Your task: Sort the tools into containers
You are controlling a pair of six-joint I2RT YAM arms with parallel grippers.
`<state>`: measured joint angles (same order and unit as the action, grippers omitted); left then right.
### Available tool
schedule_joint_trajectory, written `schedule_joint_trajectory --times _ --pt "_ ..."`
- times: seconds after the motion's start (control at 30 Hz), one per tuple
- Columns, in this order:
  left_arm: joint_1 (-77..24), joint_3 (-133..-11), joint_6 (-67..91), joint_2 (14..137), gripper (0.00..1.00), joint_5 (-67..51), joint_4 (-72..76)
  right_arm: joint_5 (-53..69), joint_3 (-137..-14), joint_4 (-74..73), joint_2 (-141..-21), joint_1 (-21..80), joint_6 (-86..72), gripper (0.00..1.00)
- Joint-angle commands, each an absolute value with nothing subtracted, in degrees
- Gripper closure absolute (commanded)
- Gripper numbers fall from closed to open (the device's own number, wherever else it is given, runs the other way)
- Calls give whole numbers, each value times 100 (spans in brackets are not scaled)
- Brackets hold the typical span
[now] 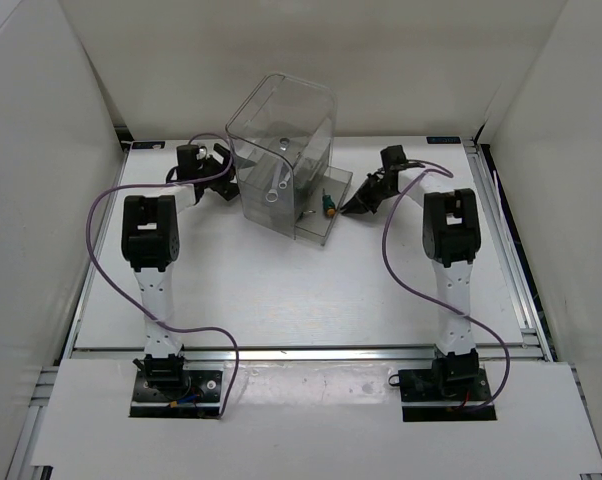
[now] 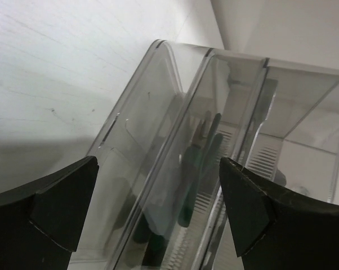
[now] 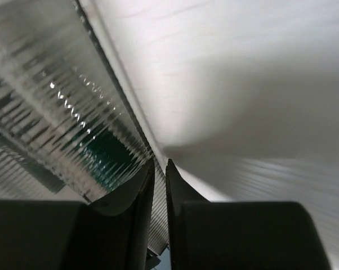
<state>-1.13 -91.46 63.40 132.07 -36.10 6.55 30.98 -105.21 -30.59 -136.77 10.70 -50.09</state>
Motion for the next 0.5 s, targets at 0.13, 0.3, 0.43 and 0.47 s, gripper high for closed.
schedule_joint_trajectory --times 0.13,0.3,0.43,0.47 --pt "-518 -9035 6609 13061 1 -4148 1134 3937 -11056 -2303 -13939 1573 -5484 81" --pt "-659 -8895 6644 12973 1 -4192 1125 4078 -11259 -2127 -14097 1687 -5669 79" --pt "-791 -8684 6688 12833 1 -4184 1090 4175 -11268 -1934 -14133 1688 -5730 75" --pt "-782 -8631 6688 12797 1 -4218 1072 4184 -11259 -1890 -14150 1688 -5730 74"
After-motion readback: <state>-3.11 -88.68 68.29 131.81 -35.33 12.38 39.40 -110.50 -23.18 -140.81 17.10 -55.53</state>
